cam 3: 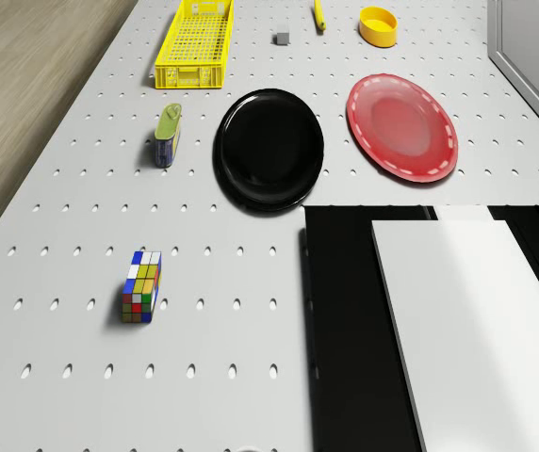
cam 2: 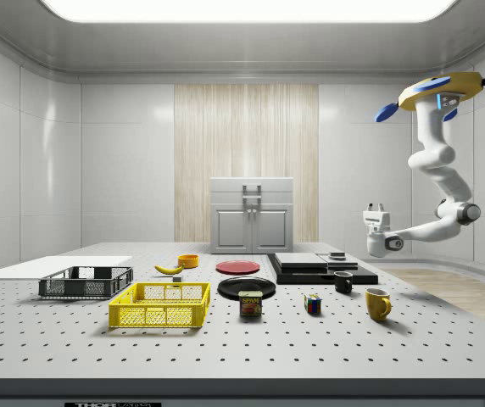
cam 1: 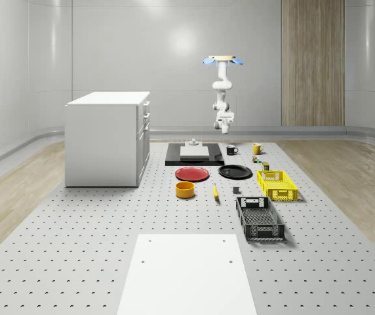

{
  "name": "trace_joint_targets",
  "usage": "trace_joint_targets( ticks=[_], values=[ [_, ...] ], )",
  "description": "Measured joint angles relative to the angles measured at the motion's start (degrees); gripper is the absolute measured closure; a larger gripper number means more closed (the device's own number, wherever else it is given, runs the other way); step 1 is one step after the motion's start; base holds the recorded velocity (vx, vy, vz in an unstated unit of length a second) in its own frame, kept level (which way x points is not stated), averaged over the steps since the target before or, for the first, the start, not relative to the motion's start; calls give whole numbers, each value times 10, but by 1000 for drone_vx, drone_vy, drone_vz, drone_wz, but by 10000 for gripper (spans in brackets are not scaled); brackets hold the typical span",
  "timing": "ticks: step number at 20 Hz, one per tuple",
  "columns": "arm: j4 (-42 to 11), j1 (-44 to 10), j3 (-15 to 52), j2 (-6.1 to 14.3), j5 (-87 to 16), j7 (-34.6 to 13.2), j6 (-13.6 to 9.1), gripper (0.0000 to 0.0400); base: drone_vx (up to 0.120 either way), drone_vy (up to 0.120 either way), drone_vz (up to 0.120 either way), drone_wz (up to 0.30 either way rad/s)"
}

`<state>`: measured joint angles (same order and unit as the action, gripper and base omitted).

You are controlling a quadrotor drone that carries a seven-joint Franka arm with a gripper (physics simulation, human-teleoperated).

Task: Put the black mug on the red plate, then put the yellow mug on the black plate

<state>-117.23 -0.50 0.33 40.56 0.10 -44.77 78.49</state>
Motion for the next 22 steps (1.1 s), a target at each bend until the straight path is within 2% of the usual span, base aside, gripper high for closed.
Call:
trace_joint_targets(
  ticks=[14,22],
  values=[
    [-4,-2,6,4,-8,-1,6,0,120,0,0,0],
    [-7,-8,26,7,-36,-4,10,0,5,0,0,0]
  ],
)
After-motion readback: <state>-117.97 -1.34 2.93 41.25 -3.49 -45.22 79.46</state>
